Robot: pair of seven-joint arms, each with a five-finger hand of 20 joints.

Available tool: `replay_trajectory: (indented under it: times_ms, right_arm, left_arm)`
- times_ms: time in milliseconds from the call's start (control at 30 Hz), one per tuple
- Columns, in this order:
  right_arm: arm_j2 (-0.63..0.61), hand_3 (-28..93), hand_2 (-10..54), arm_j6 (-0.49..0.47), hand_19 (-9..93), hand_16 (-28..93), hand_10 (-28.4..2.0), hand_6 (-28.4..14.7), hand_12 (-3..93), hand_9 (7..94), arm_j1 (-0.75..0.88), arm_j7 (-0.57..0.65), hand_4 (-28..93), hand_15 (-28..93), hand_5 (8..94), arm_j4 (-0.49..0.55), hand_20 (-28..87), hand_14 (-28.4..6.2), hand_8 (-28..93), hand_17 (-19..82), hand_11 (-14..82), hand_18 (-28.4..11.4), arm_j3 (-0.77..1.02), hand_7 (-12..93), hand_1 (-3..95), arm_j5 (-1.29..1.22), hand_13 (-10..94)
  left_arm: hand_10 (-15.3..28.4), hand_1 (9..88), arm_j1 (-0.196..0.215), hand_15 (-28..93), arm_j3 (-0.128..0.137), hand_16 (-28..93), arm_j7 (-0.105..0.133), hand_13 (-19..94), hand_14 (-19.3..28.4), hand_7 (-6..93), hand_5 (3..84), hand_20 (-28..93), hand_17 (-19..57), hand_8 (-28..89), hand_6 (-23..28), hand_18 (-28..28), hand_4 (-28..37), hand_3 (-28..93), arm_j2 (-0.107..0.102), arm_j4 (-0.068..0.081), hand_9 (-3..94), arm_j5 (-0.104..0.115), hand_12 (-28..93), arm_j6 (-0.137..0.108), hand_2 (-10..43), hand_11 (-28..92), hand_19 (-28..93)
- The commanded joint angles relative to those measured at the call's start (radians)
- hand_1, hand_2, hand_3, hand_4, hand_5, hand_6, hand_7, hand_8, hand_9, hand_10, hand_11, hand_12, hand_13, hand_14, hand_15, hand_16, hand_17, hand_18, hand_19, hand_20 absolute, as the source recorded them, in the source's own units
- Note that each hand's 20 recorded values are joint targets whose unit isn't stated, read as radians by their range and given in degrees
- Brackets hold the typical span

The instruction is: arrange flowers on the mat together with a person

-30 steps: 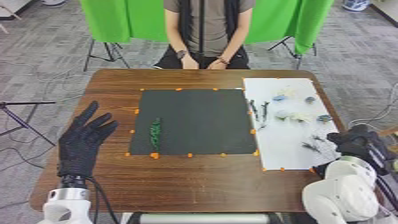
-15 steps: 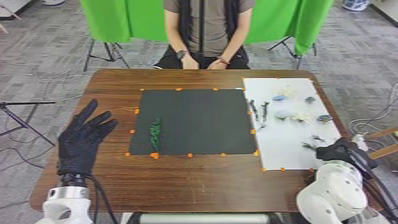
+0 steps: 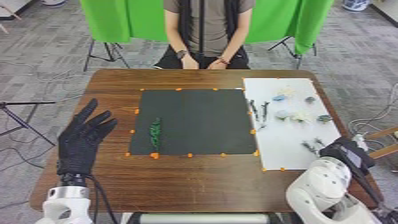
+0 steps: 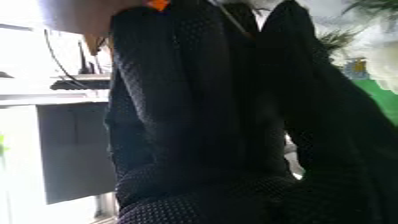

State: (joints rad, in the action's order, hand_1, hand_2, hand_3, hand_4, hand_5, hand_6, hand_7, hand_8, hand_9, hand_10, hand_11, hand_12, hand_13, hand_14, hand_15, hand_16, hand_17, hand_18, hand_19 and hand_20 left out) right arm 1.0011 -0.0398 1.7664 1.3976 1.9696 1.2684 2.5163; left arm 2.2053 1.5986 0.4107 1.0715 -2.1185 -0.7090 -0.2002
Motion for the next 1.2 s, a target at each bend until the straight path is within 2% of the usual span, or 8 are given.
replay_trajectory:
  times_ms: [33,133,400,667,700,833,1133,1200]
  right_arm:
    - [-0.024,59,-9.5,0.094,83,17,-11.6,-0.4,19.2,90.6,0.002,-0.019,-28,58,85.6,-0.020,7,-8.4,0,29,26.1,-21.0,-0.036,19,57.8,0.074,80]
    - [-0.037,60,-9.5,0.147,84,18,-10.9,-0.1,19.6,91.8,-0.008,-0.005,-28,59,86.3,-0.021,7,-8.0,1,30,27.2,-20.7,-0.054,20,58.2,0.131,81]
    - [-0.088,61,-9.5,0.238,86,19,-10.5,0.2,20.2,93.4,-0.061,0.009,-28,61,87.8,0.070,7,-7.8,2,32,28.2,-20.5,-0.097,20,58.2,0.240,82]
    - [-0.090,63,-9.5,0.294,88,19,-10.6,0.1,20.4,93.7,-0.306,-0.103,-28,62,88.2,0.160,6,-8.0,3,32,28.7,-21.0,-0.306,20,57.6,0.172,83]
    - [-0.077,63,-9.5,0.300,88,19,-10.6,0.0,20.4,93.7,-0.352,-0.131,-28,62,88.3,0.150,6,-8.1,3,32,28.9,-21.0,-0.346,20,57.5,0.149,83]
    - [-0.016,63,-9.5,0.303,88,19,-10.7,-0.1,20.4,93.7,-0.493,-0.215,-28,62,88.3,0.093,6,-8.0,3,32,29.1,-21.2,-0.479,20,57.3,0.073,83]
    - [0.125,64,-9.5,0.215,90,19,-10.3,-0.1,20.2,93.7,-0.569,-0.371,-28,63,88.3,-0.057,5,-7.8,3,33,33.2,-22.3,-0.589,20,56.1,-0.127,84]
    - [0.147,64,-9.5,0.191,91,19,-10.2,-0.2,19.8,93.7,-0.576,-0.386,-28,64,88.2,-0.095,5,-7.5,3,33,34.1,-22.4,-0.614,19,56.1,-0.149,84]
  left_arm:
    - [19.2,20.5,0.007,50,-0.003,-9,0.006,31,25.8,11.5,33.9,-14,-2.6,-9,7.6,27.7,-28.3,73,-0.004,0.004,36.7,0.007,10,-0.009,10.8,24,70]
    - [19.2,20.5,0.004,50,0.000,-9,-0.002,31,25.8,11.6,33.8,-14,-2.6,-9,7.6,27.7,-28.3,73,0.004,0.005,36.7,0.002,10,-0.003,10.8,24,70]
    - [19.2,20.6,0.011,50,0.000,-9,0.008,31,25.7,11.5,33.8,-14,-2.6,-9,7.6,27.7,-28.3,73,-0.012,-0.002,36.7,0.011,10,-0.015,10.8,24,70]
    - [19.3,20.5,0.025,50,0.007,-9,0.014,31,25.8,11.6,33.8,-13,-2.6,-9,7.6,27.7,-28.3,73,-0.029,-0.014,36.8,0.017,10,-0.038,10.9,24,70]
    - [19.3,20.5,0.030,50,0.004,-9,0.025,31,25.8,11.6,33.8,-13,-2.6,-9,7.6,27.7,-28.3,73,-0.037,-0.017,36.8,0.024,10,-0.047,10.9,24,70]
    - [19.3,20.5,0.017,50,0.001,-9,0.021,31,25.8,11.6,33.8,-13,-2.6,-9,7.6,27.7,-28.3,73,-0.040,-0.015,36.7,0.020,10,-0.043,10.9,24,70]
    - [19.3,20.5,0.005,50,-0.017,-9,0.047,31,25.8,11.5,33.8,-13,-2.6,-9,7.6,27.7,-28.3,73,-0.079,-0.022,36.8,0.034,10,-0.066,10.9,24,70]
    - [19.3,20.5,0.007,50,-0.021,-9,0.061,31,25.8,11.5,33.8,-13,-2.6,-9,7.6,27.7,-28.3,73,-0.086,-0.024,36.8,0.043,10,-0.073,10.9,24,70]
